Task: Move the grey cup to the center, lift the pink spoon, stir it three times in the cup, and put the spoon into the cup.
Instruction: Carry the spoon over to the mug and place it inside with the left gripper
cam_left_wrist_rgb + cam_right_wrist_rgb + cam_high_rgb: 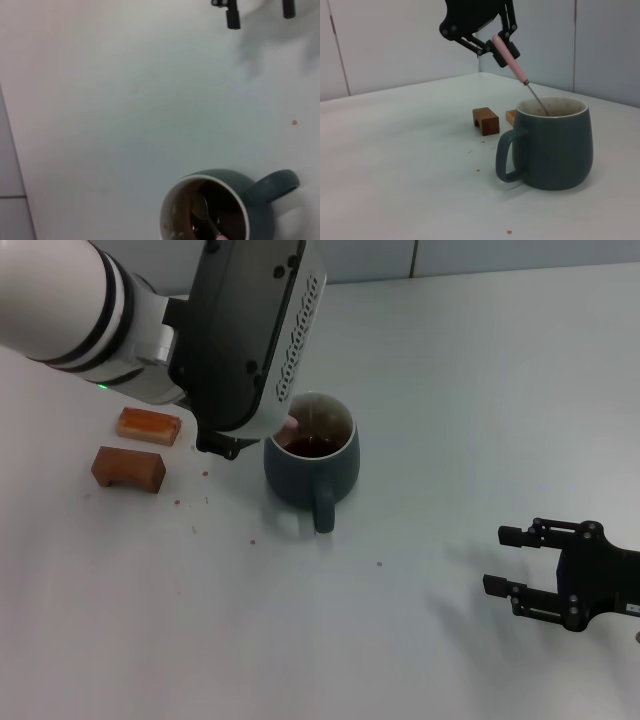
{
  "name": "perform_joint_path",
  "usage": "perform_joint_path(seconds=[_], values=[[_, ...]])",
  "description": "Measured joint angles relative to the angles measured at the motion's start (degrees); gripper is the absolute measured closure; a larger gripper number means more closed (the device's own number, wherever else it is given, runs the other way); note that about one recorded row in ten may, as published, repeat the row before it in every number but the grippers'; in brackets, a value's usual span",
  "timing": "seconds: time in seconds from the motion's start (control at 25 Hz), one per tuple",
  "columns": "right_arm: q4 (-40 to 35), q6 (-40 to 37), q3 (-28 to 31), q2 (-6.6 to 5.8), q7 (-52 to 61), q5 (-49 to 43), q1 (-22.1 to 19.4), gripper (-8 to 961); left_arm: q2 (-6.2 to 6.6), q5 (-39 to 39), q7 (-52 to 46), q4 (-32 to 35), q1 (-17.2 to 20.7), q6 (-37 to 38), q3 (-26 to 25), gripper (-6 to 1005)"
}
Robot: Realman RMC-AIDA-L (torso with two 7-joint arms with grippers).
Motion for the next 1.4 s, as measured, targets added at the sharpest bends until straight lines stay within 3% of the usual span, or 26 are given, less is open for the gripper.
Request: perform_joint_path(seconds=[0.4, 0.8, 1.12, 1.4], values=[[-0.1, -0.1, 0.0, 0.00, 0.1, 0.0, 0.0, 330, 0.14, 3.8, -2.3, 0.4, 0.5, 1.6, -0.4, 796], [-0.1, -0.1, -0.2, -0.05, 0.1, 0.0, 0.1, 330, 0.18, -0.2, -1.8, 3.2, 1.2, 4.5, 0.1, 791], [-0.1, -0.1, -0.2, -0.09, 0.1, -0.1, -0.1, 330, 0.03, 0.1, -1.6, 0.2, 1.2, -2.2, 2.3, 787], [-0.1, -0.1, -0.1, -0.09, 0.1, -0.1, -0.2, 330, 0.00, 3.2, -2.4, -0.8, 1.1, -3.4, 1.9, 783]])
